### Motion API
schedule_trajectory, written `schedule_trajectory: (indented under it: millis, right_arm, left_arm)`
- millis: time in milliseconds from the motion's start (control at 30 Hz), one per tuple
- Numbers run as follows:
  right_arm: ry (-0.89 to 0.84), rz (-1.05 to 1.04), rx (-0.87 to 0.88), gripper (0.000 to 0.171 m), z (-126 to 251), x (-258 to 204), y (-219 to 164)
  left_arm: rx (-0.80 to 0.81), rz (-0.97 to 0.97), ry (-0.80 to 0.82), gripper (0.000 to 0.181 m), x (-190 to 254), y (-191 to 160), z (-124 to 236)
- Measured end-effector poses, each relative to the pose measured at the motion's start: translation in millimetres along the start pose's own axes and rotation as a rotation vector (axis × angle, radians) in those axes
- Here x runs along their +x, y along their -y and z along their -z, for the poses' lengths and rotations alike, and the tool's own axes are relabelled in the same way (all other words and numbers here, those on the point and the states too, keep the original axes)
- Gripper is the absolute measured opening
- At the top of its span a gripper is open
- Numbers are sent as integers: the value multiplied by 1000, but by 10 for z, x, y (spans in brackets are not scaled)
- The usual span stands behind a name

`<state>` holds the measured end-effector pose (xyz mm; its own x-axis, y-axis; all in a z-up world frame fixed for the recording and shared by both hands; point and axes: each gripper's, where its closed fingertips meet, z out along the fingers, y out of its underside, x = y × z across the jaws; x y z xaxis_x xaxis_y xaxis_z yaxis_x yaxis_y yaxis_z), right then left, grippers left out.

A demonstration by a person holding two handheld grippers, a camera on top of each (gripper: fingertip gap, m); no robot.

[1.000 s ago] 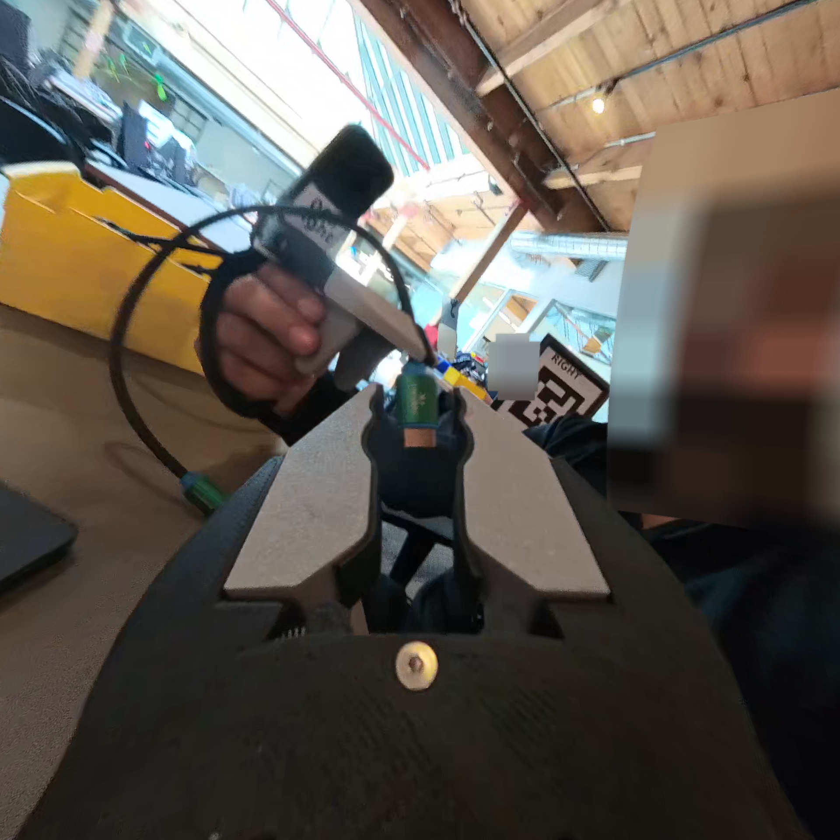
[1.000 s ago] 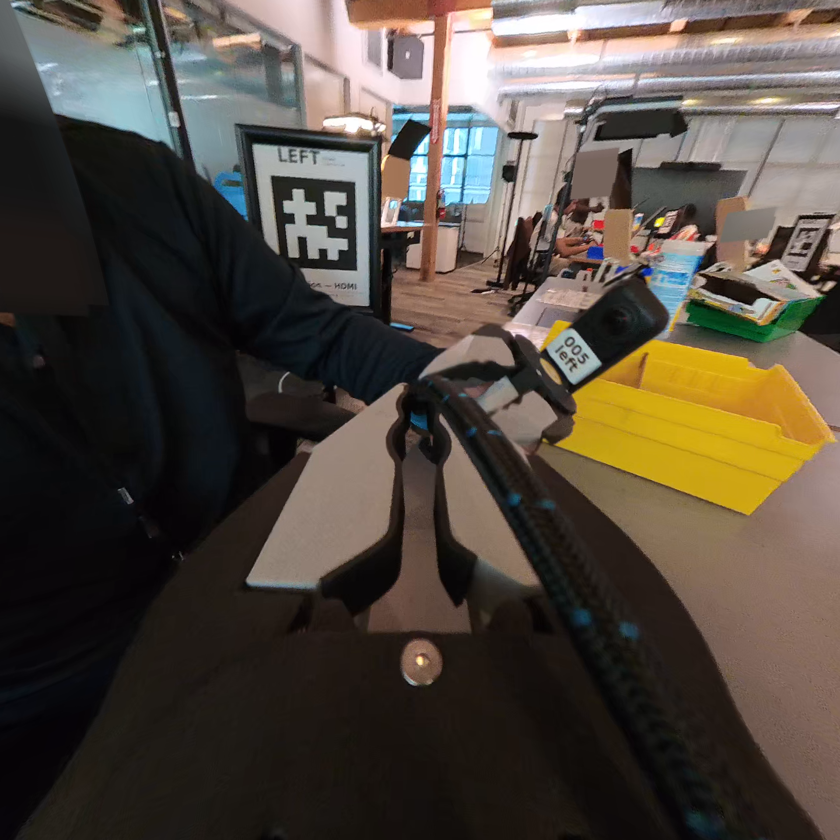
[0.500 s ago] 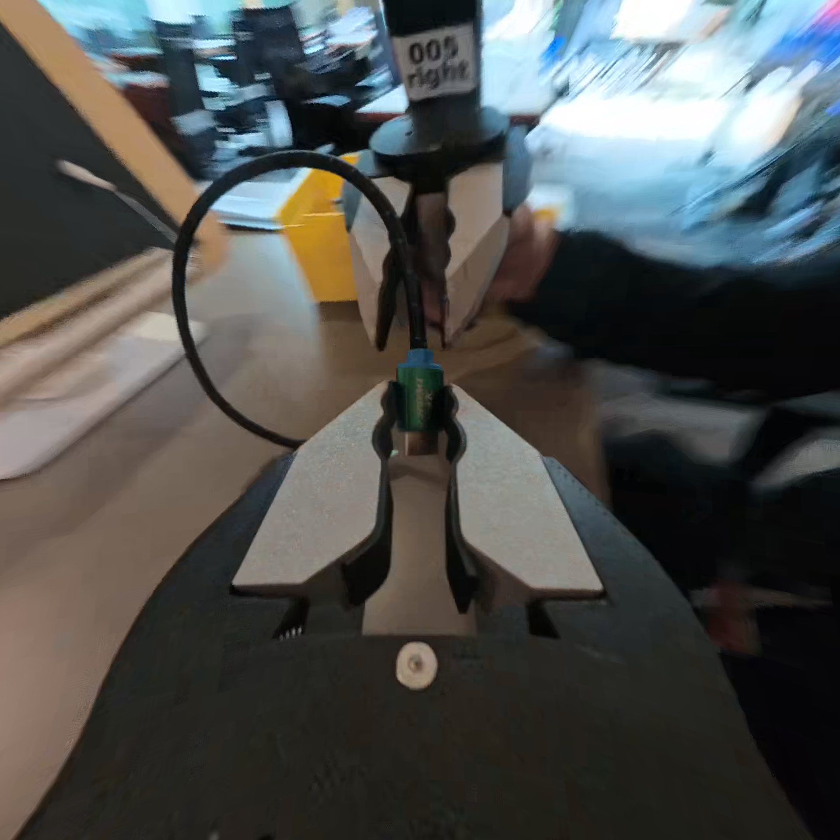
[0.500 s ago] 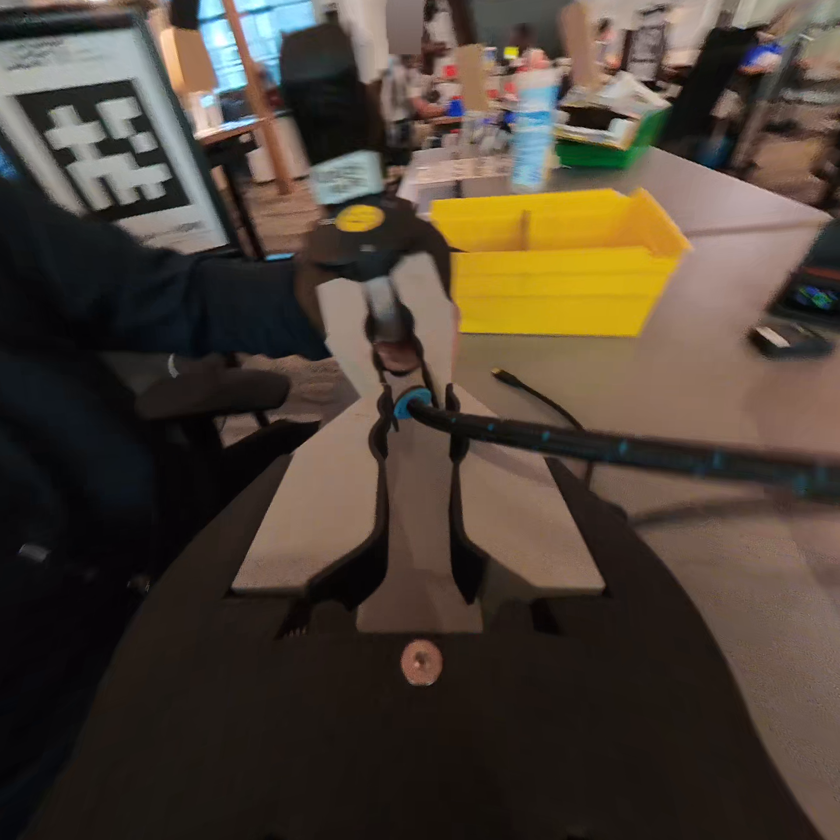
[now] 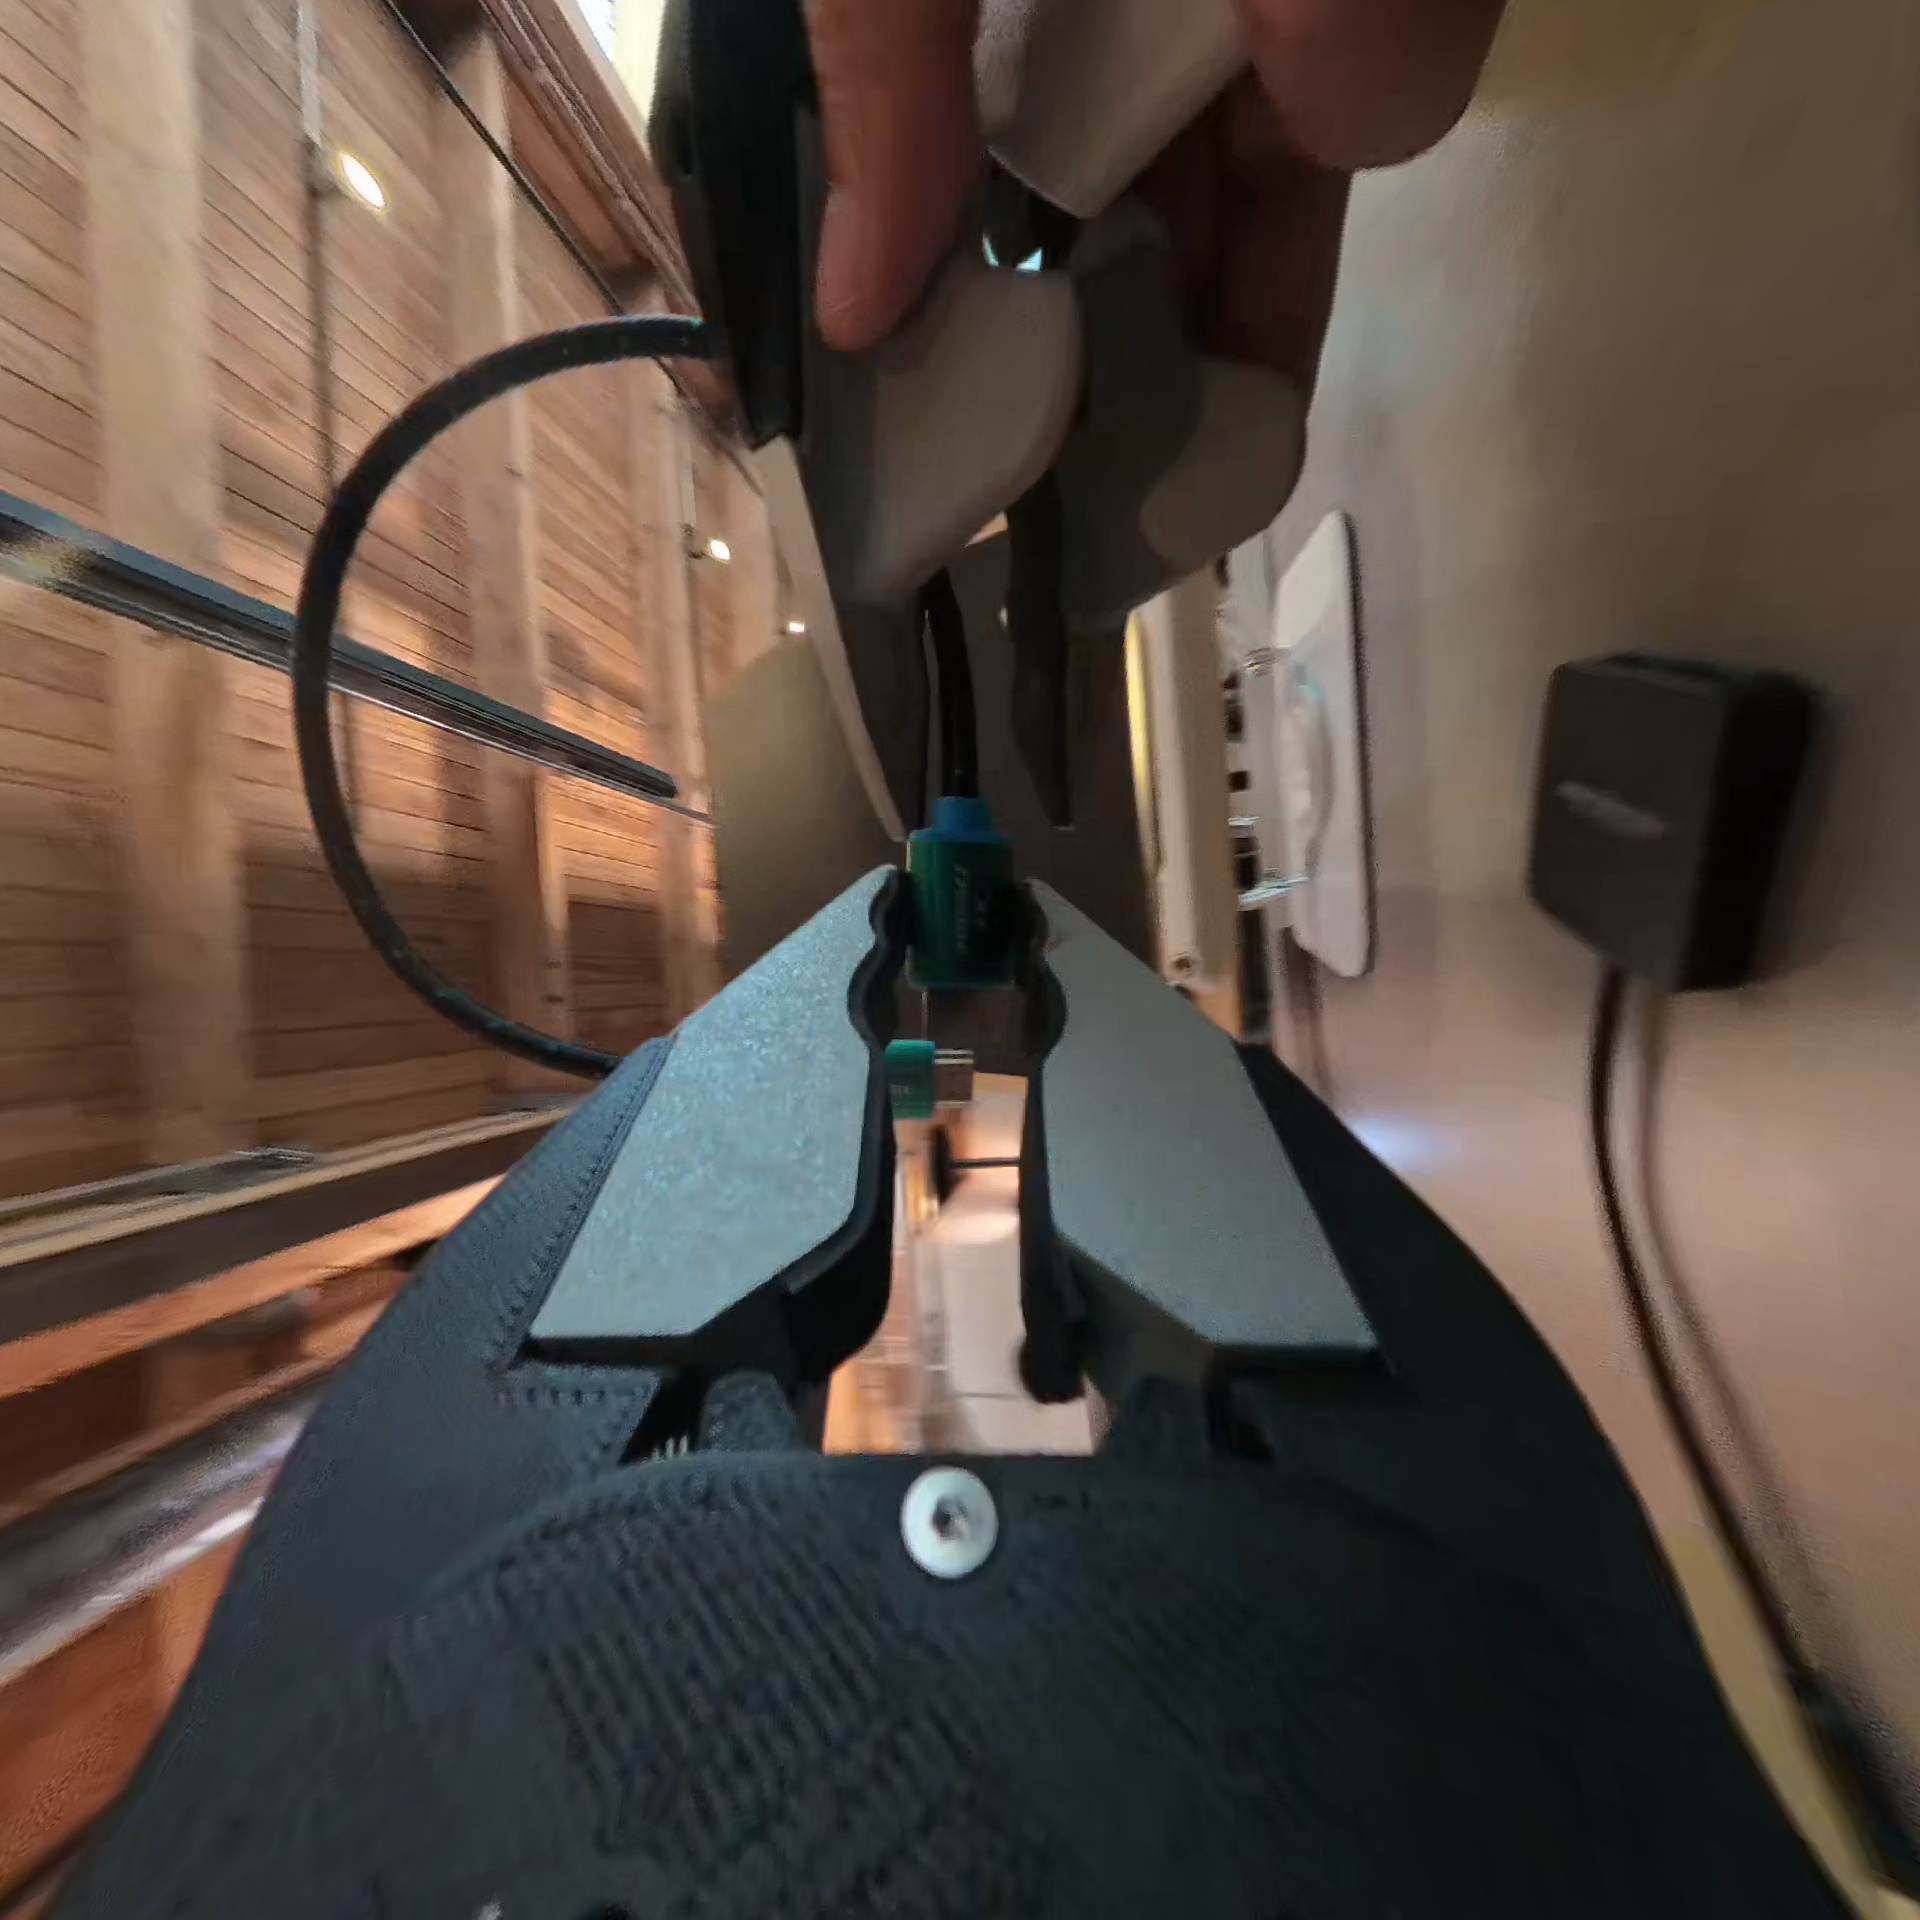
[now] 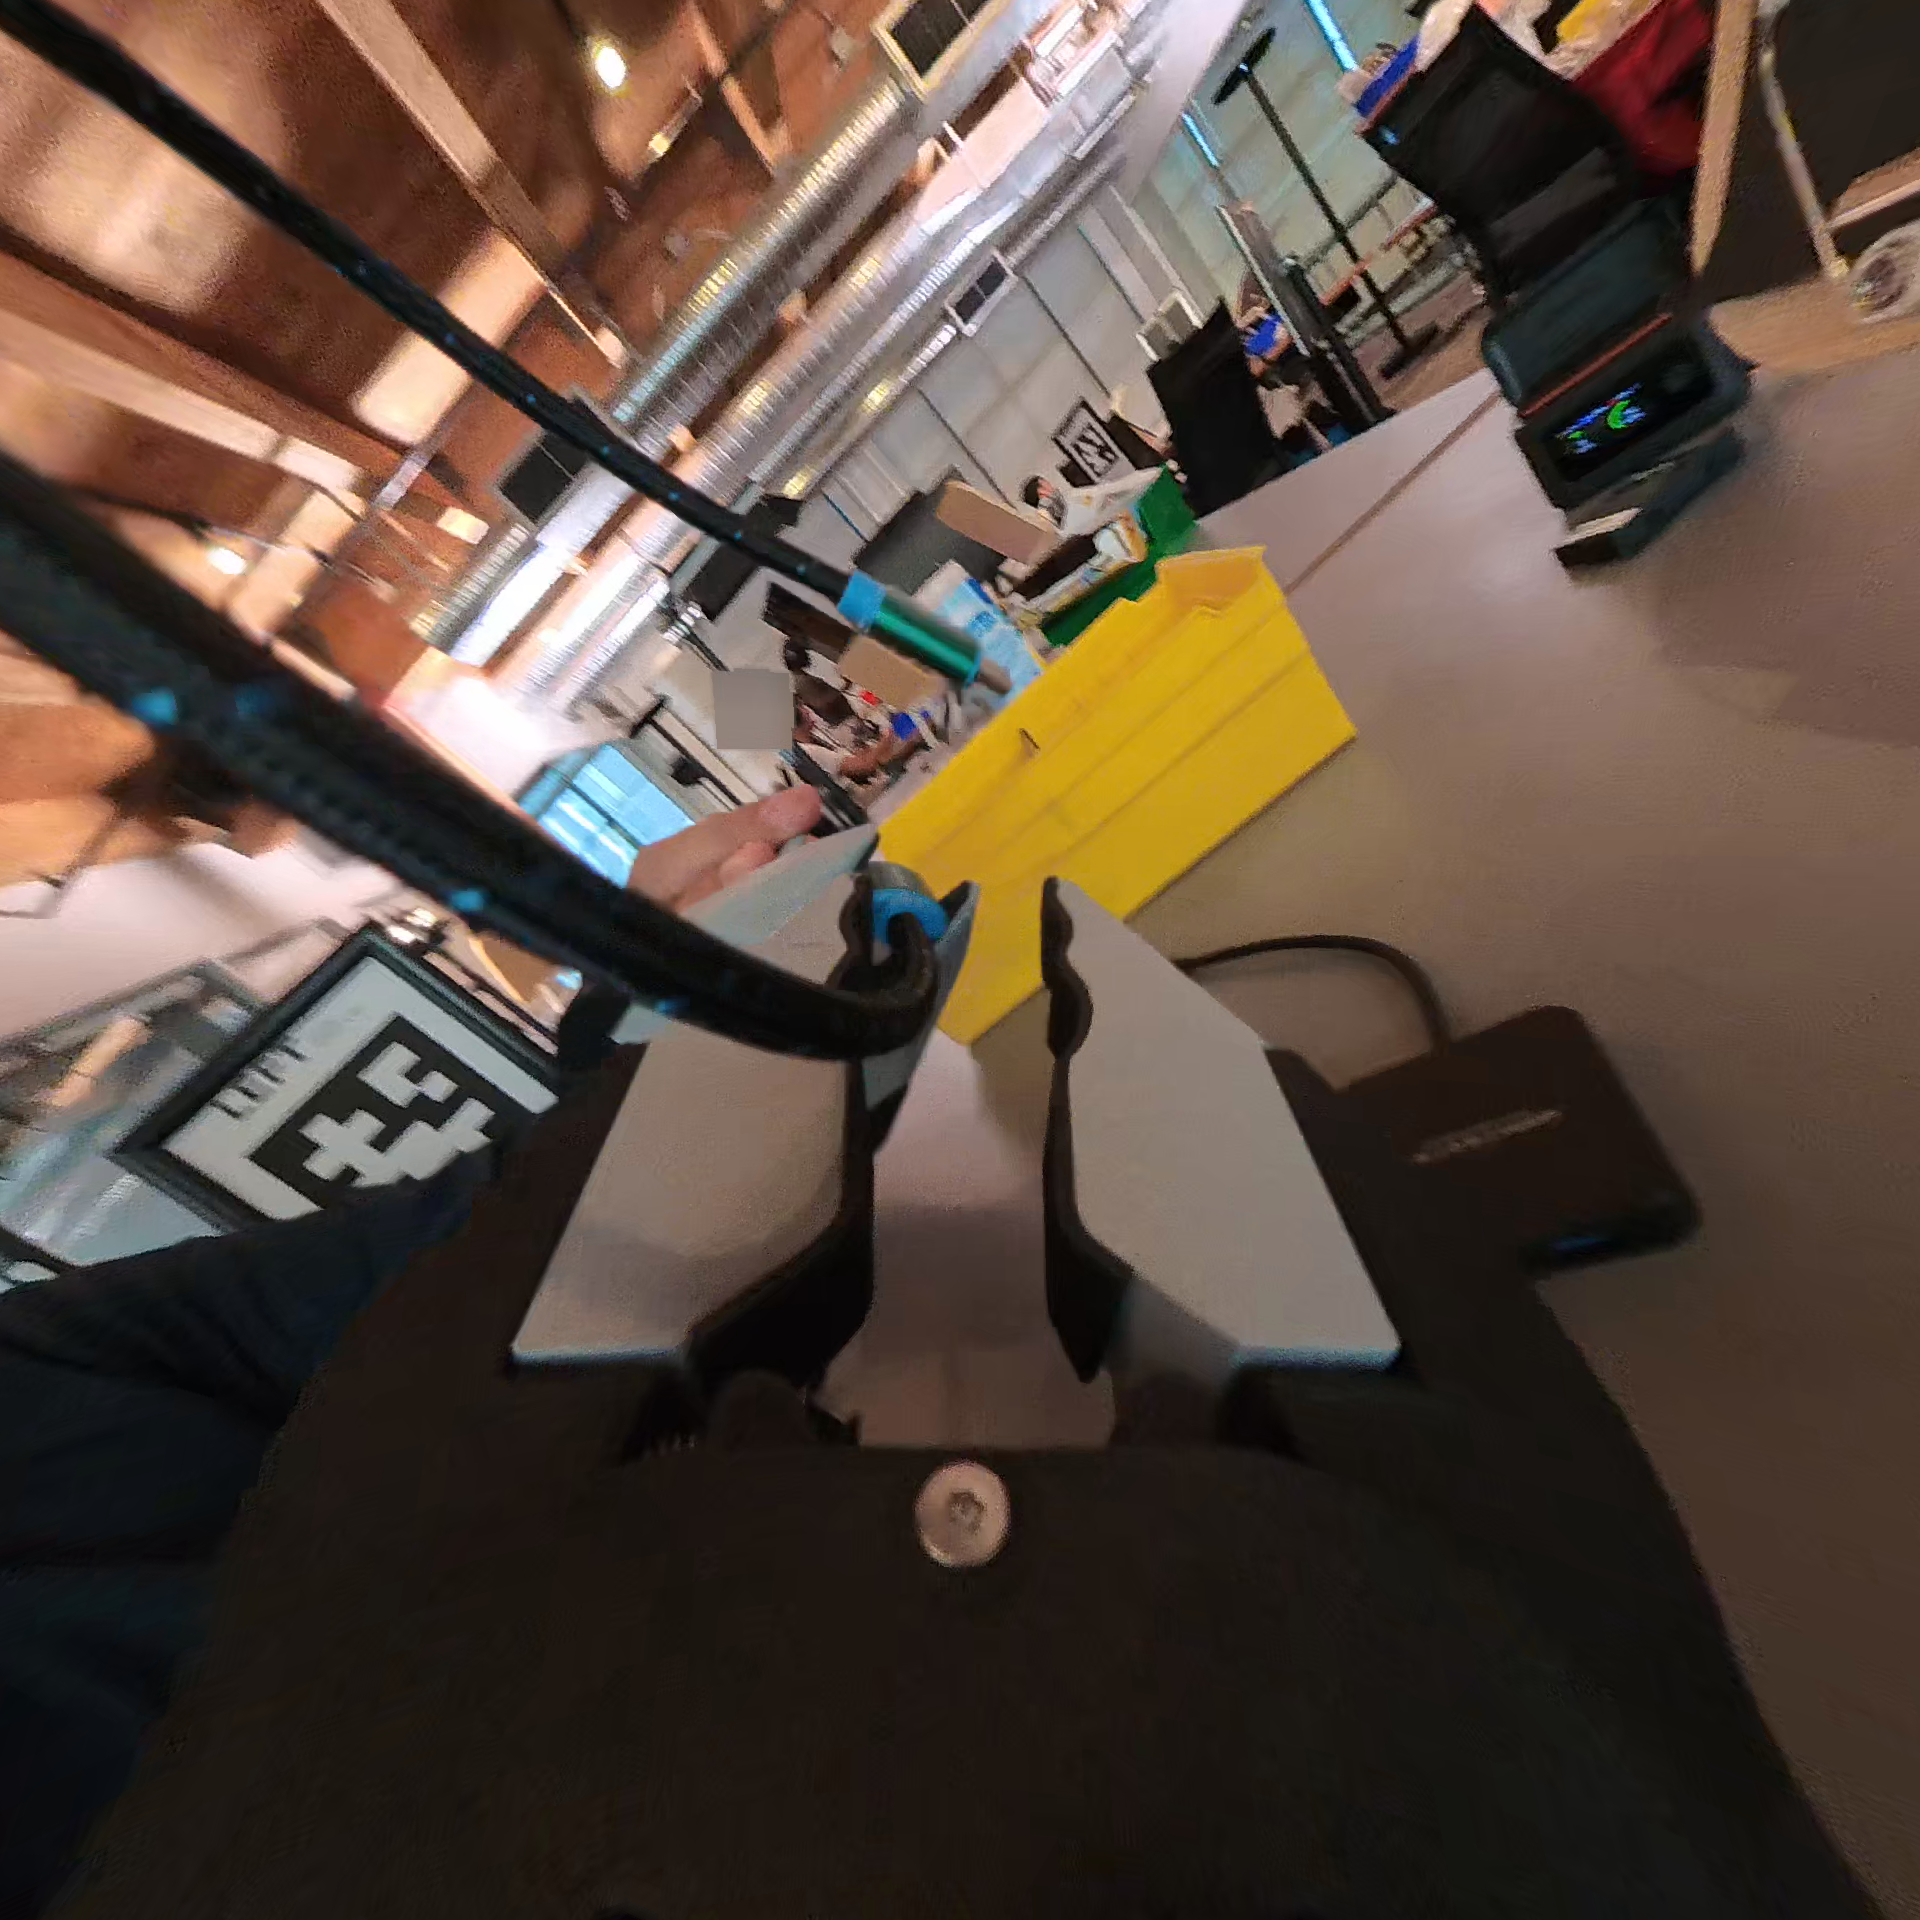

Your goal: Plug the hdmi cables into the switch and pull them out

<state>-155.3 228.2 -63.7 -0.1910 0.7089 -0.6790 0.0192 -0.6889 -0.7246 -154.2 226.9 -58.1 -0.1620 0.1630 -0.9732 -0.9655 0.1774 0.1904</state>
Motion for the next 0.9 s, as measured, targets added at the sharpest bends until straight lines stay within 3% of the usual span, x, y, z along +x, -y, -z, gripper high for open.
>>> schedule_trajectory:
  millis: [200, 367, 433, 533, 800, 900]
  right_arm:
    - [174, -104, 44, 3, -35, -145, -54]
    - [200, -25, 45, 2, -17, -168, -80]
    - [213, -55, 77, 27, -9, -190, -25]
    - [229, -59, 129, 8, 36, -232, 58]
    - [231, -80, 164, 7, 21, -200, 98]
    - [189, 8, 129, 3, 55, -189, 66]
  left_arm:
    - [-7, -159, 91, 19, -81, -82, -77]
    - [-18, -125, 96, 18, -96, -36, -14]
    - [2, -113, 126, 18, -122, -6, 31]
    - [-17, -117, 140, 18, -122, -40, 32]
    - [-35, -113, 149, 18, -138, -23, -16]
    - [-8, -29, 141, 18, -115, 20, 1]
